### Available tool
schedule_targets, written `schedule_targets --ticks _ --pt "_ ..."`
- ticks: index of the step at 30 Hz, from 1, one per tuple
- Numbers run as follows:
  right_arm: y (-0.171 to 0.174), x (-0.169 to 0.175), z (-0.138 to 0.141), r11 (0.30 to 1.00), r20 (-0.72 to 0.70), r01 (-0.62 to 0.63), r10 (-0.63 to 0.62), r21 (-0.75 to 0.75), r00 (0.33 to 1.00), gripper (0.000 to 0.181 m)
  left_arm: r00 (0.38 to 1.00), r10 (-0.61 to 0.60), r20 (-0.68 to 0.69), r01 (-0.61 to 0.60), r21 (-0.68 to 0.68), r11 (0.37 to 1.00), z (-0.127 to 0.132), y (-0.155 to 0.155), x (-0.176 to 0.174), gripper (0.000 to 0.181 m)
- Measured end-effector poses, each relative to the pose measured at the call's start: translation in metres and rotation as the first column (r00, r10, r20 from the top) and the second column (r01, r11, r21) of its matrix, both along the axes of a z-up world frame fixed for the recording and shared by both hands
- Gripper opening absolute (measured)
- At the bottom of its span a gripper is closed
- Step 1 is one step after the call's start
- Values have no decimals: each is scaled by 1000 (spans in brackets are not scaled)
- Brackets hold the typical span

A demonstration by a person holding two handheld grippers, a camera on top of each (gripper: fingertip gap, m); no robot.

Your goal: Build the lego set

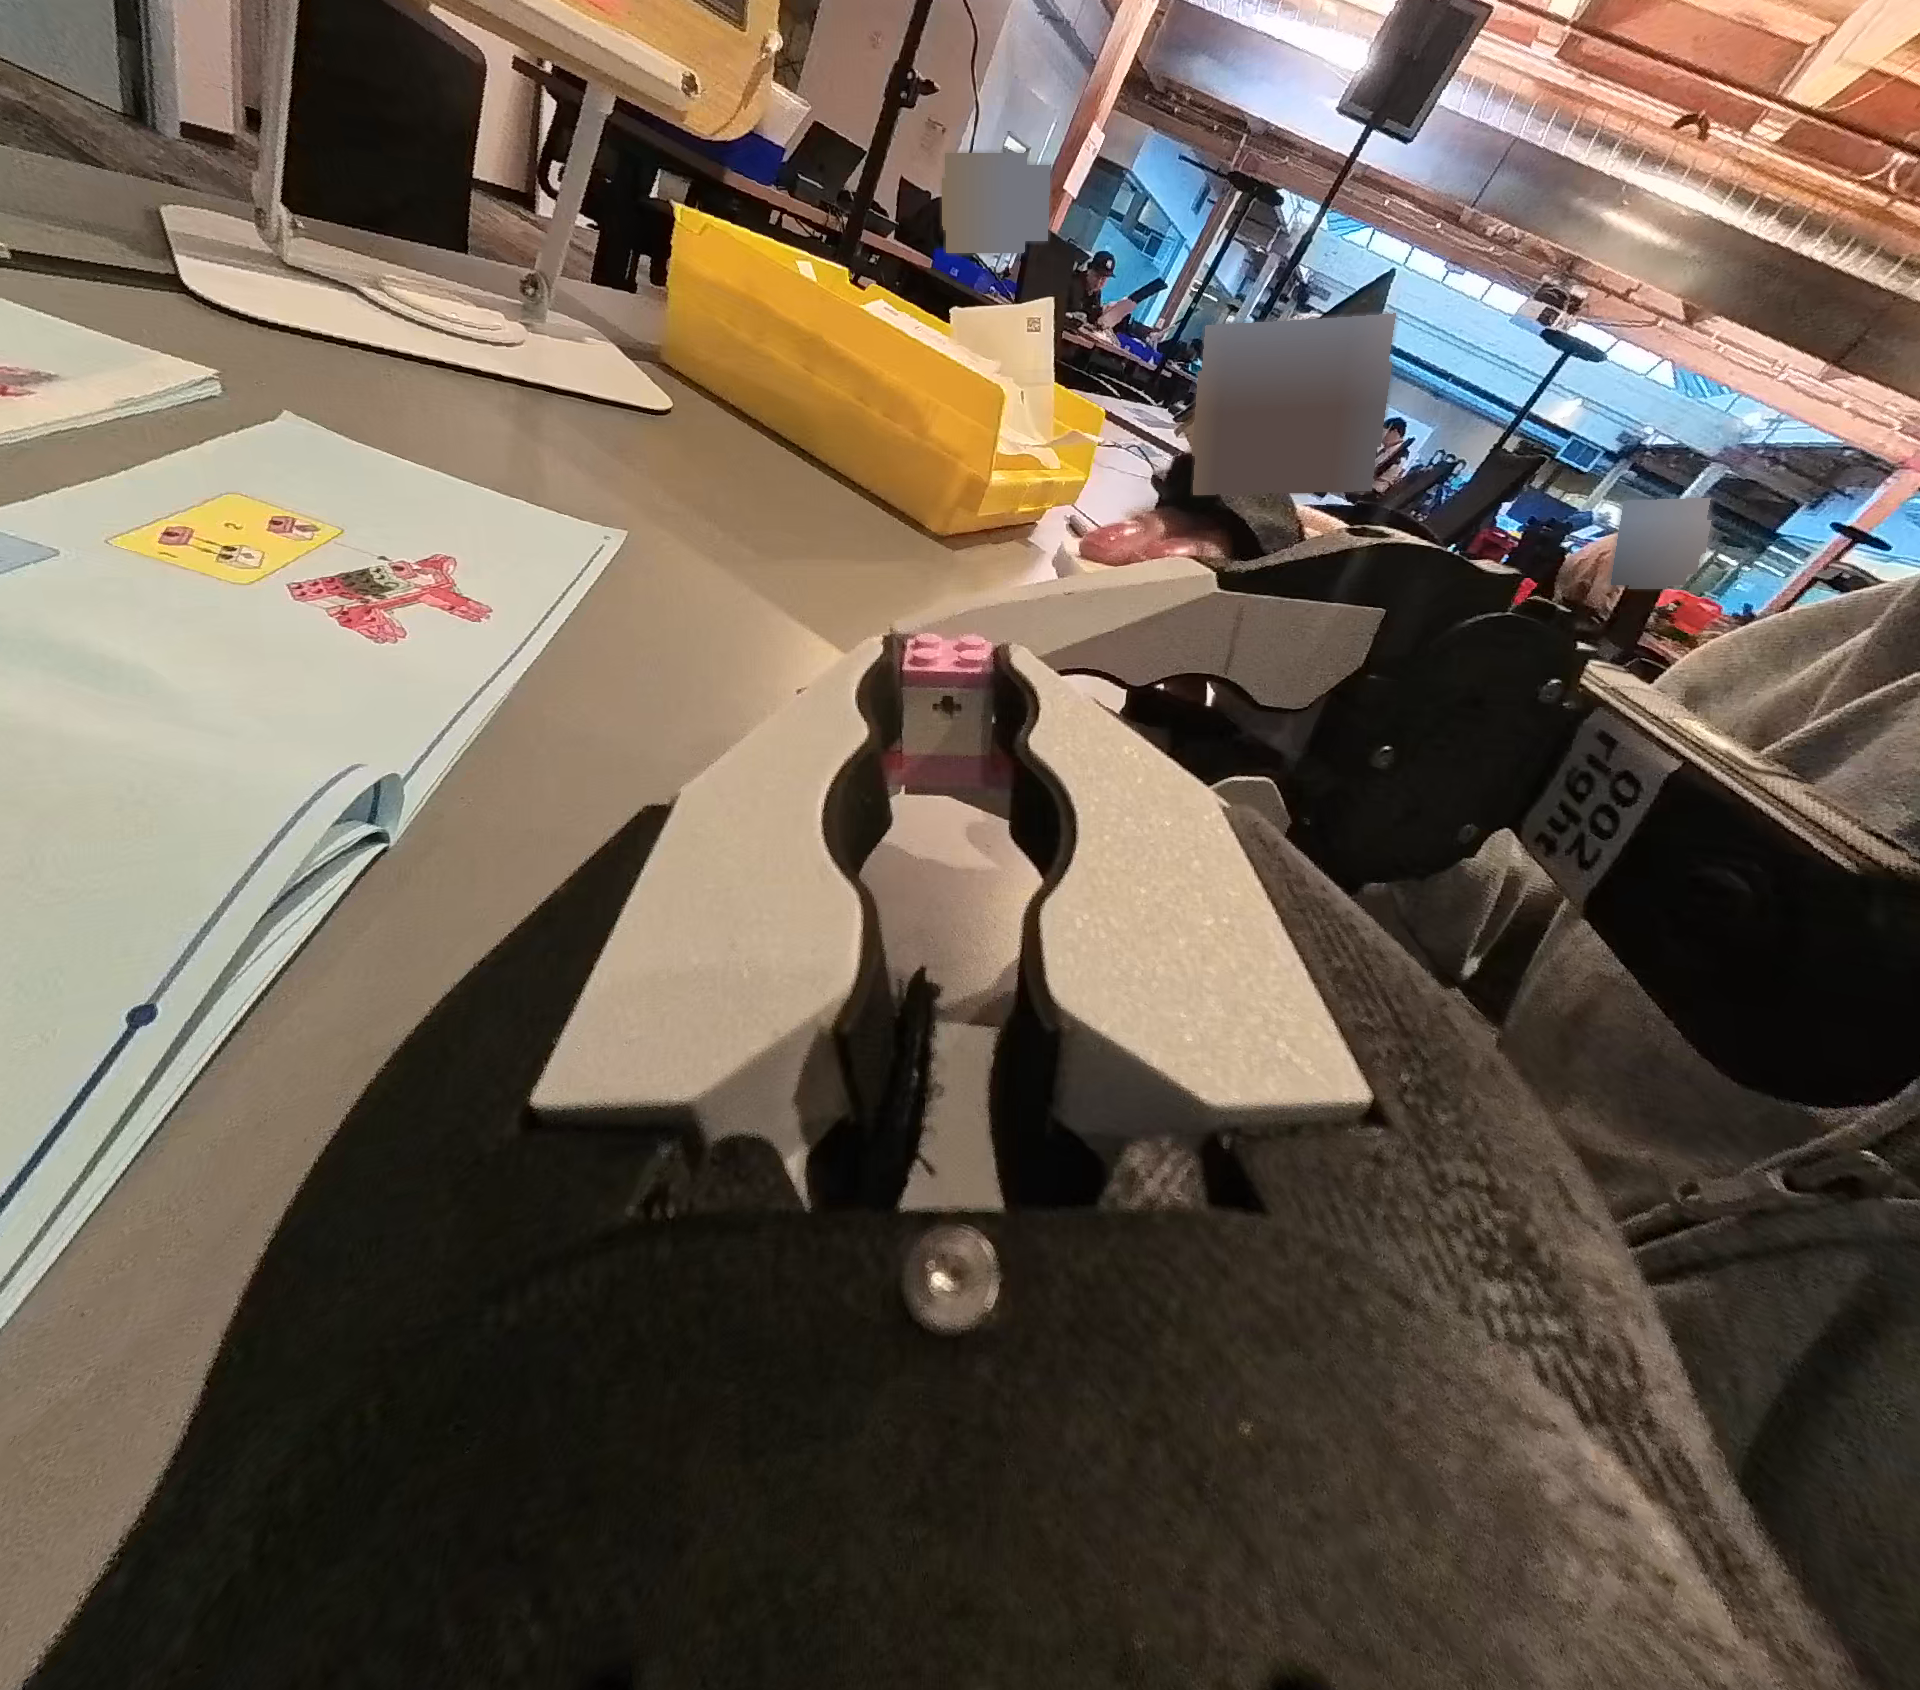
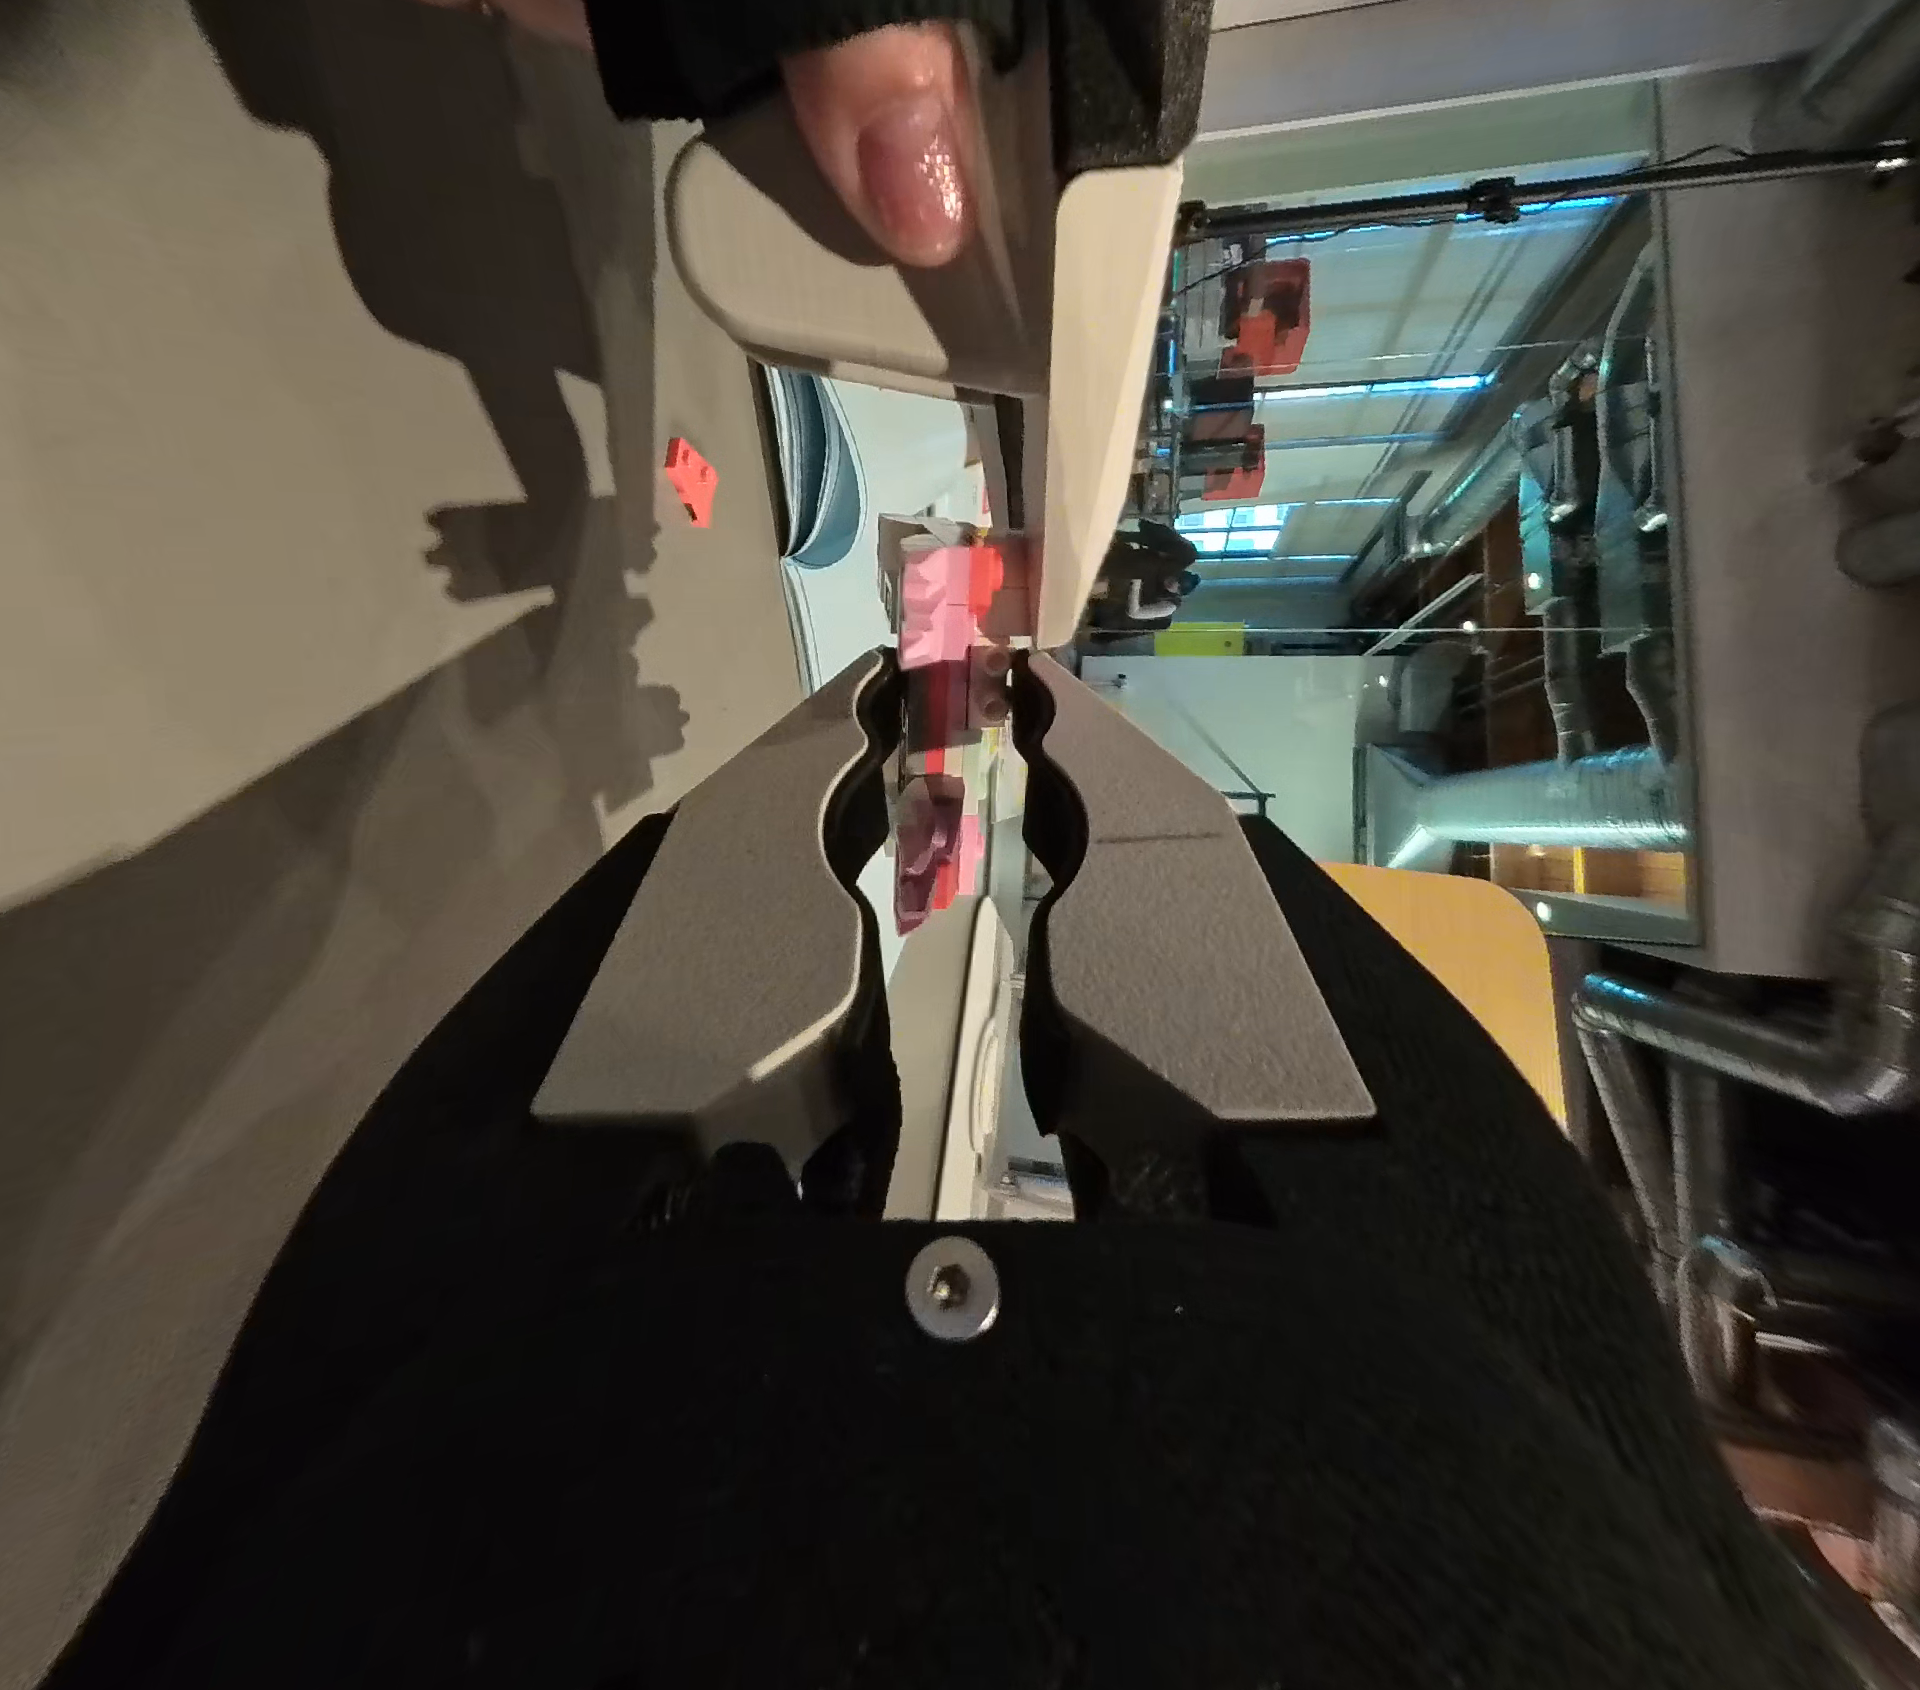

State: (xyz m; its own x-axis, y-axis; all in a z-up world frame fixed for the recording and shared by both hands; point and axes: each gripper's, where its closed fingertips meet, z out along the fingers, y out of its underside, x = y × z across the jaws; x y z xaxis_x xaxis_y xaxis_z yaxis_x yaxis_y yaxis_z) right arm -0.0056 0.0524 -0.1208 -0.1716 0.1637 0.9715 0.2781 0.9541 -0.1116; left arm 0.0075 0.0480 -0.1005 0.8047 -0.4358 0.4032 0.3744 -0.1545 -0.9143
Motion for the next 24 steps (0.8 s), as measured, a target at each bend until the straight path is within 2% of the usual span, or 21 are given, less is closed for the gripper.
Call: schedule_targets --ticks 10,20,24 --pt "2 2 -2 999 21 -2 2 -33 1000 17 1000 -8 -18 7 -13 1000 -2 1 3 15" --pt "4 2 0 1000 -21 7 -6 22 1000 18 999 16 -31 -15 1 1000 0 0 1 16" --pt "9 5 3 998 -47 17 -14 67 999 18 999 32 -32 -32 12 999 1 0 -1 25"
